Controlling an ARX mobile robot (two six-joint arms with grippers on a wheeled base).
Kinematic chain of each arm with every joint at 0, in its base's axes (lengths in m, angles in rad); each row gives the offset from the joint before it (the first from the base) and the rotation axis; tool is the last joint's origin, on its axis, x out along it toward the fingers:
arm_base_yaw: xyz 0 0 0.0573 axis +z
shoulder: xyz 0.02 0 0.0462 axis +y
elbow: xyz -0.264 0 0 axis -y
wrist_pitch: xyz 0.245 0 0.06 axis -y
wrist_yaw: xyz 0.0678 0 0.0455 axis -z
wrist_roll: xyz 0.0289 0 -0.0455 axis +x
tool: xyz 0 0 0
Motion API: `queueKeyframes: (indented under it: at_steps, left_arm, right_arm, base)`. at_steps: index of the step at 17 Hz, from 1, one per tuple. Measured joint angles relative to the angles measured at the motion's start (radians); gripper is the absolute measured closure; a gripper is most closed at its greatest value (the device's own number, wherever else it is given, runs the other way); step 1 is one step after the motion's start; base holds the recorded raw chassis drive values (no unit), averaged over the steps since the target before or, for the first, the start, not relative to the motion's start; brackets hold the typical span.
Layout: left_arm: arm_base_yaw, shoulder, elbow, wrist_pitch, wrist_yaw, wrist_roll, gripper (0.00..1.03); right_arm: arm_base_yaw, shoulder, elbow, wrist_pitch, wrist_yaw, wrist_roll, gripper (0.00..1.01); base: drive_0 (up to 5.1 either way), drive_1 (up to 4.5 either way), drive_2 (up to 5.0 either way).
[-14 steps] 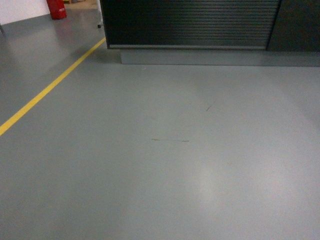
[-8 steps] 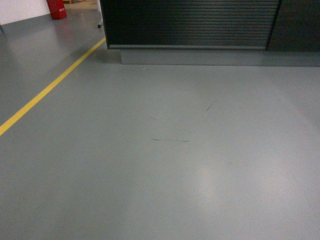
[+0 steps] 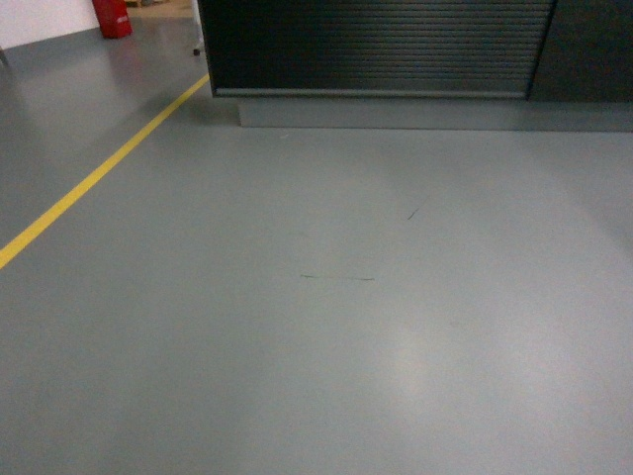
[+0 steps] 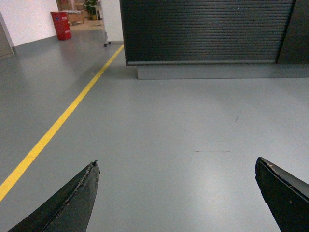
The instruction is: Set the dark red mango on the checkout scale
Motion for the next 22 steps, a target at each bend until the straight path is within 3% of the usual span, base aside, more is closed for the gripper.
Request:
queueKeyframes:
  at_steps: [13, 22]
  left_arm:
    - [0.000, 0.000, 0.000, 0.000, 0.000, 0.000, 0.05]
    - [0.000, 0.000, 0.000, 0.000, 0.000, 0.000, 0.05]
  right_arm:
    - [0.000, 0.000, 0.000, 0.000, 0.000, 0.000, 0.03]
    - [0.000, 0.000, 0.000, 0.002, 0.000, 0.000, 0.03]
  base:
    - [0.0, 0.00, 0.0]
    - [0.0, 3.62, -3.6]
